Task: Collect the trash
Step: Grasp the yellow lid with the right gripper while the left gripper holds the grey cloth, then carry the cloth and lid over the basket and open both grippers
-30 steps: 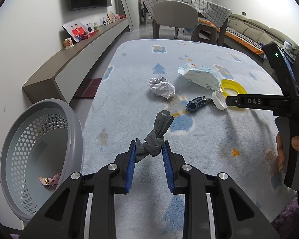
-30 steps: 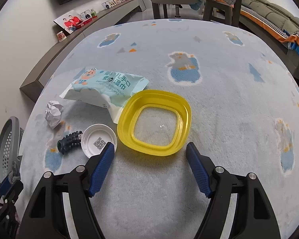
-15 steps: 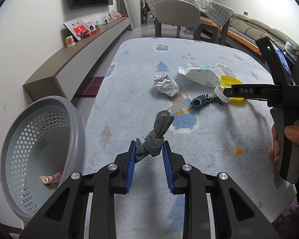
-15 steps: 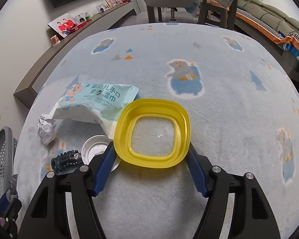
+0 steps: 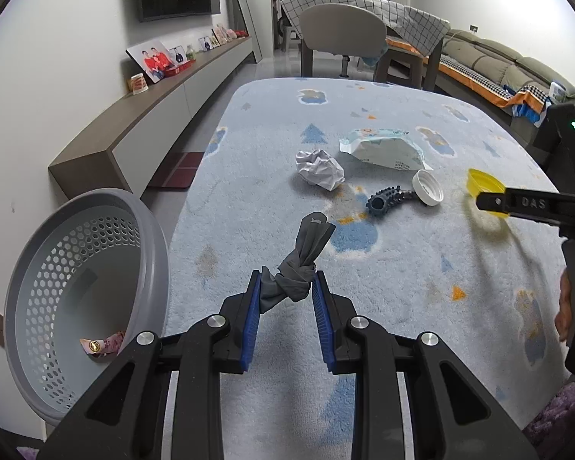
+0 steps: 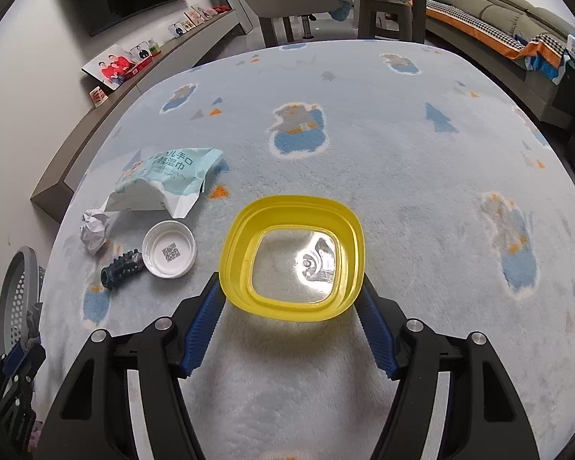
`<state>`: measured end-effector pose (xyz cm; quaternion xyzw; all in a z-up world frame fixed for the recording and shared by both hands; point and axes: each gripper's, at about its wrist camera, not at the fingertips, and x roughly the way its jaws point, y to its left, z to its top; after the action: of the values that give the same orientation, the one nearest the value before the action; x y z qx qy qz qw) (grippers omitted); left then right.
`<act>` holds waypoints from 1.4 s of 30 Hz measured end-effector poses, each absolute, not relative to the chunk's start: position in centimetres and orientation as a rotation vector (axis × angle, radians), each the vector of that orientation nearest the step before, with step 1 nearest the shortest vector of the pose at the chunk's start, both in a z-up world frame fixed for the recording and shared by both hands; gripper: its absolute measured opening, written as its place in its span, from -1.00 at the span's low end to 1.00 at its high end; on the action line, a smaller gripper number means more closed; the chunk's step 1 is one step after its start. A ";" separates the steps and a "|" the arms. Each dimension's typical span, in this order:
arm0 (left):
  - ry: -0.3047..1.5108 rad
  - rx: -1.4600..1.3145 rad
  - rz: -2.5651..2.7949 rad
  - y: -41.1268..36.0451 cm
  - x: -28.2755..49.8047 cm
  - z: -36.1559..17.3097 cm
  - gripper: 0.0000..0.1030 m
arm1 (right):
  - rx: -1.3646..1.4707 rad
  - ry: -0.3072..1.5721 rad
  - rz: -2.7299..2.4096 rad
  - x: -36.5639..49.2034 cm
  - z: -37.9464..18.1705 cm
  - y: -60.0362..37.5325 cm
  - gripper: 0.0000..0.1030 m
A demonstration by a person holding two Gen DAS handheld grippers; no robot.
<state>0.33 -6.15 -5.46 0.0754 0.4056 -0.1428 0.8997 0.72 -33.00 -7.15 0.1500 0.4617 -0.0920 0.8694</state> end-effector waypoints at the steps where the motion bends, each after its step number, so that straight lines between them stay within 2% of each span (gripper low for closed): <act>1: 0.837 0.154 -0.294 -6.1 0.2 -5.3 -0.49 | 0.314 0.960 -0.192 0.3 -7.0 -32.8 0.27; 12: 0.792 0.113 -0.220 -2.3 -0.8 -2.6 -0.49 | 0.268 0.876 -0.037 -3.3 -2.8 -25.3 0.27; 25: 0.769 0.077 0.036 9.5 -1.3 0.0 -0.49 | 0.085 0.847 0.314 -0.5 0.8 -9.0 0.27; 34: 0.826 0.022 0.144 15.4 -0.6 -1.7 -0.49 | -0.009 0.900 0.475 2.9 -0.5 -1.6 0.28; 42: 0.890 0.008 0.143 16.6 0.5 -3.9 -0.44 | -0.033 0.969 0.552 4.5 -3.0 1.1 0.28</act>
<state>0.52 16.58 -3.88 0.0038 0.4303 0.0692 0.9000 4.51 1.15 -3.05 -0.0158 0.4596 0.2620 0.8485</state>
